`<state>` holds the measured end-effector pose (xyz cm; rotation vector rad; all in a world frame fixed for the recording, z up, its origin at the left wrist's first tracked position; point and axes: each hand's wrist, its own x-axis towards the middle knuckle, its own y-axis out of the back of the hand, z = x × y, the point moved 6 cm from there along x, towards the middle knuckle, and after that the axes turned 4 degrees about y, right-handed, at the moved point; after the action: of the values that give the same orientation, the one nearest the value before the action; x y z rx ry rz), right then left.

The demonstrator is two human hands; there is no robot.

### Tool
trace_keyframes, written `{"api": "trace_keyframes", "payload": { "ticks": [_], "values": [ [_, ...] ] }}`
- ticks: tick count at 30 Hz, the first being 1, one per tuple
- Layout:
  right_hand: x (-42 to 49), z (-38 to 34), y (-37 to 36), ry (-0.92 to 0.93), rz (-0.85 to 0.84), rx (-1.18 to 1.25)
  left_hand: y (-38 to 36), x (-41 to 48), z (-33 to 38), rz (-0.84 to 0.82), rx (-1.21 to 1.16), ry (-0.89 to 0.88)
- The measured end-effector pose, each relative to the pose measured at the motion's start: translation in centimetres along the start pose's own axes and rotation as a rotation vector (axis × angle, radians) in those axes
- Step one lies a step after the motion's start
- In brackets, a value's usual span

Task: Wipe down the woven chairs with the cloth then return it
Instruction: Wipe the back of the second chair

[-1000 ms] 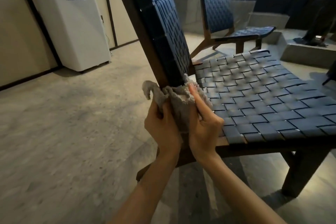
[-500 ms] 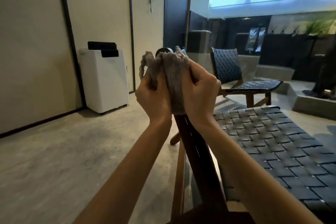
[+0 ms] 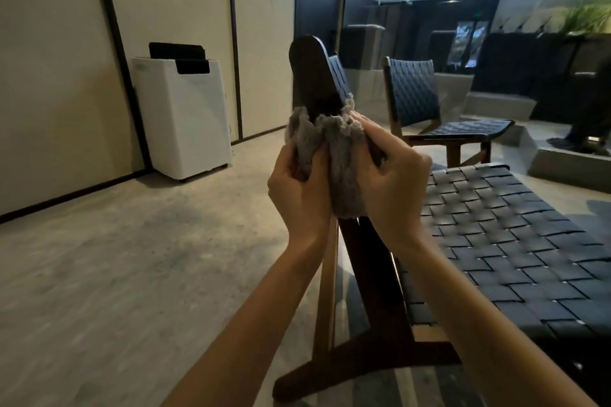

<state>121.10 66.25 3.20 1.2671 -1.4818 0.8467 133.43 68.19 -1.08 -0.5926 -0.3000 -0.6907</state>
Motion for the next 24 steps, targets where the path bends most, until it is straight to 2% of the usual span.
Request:
{"api": "trace_keyframes", "payload": {
  "ticks": [9, 17, 19, 24],
  "values": [
    [-9.5, 5.1, 4.0, -0.089, -0.118, -0.084, 1.4, -8.2, -9.0, -0.042, 0.117, 0.102],
    [-17.7, 9.9, 6.9, -0.329, -0.271, -0.172, 3.1, -14.3, -16.7, -0.272, 0.2, 0.339],
    [-18.7, 10.8, 7.3, -0.4, -0.313, -0.152, 3.3, -15.1, -17.8, -0.286, 0.245, 0.355],
    [-20.1, 12.9, 7.9, -0.43, -0.444, -0.192, 3.4, -16.7, -19.6, -0.311, 0.361, 0.384]
  ]
}}
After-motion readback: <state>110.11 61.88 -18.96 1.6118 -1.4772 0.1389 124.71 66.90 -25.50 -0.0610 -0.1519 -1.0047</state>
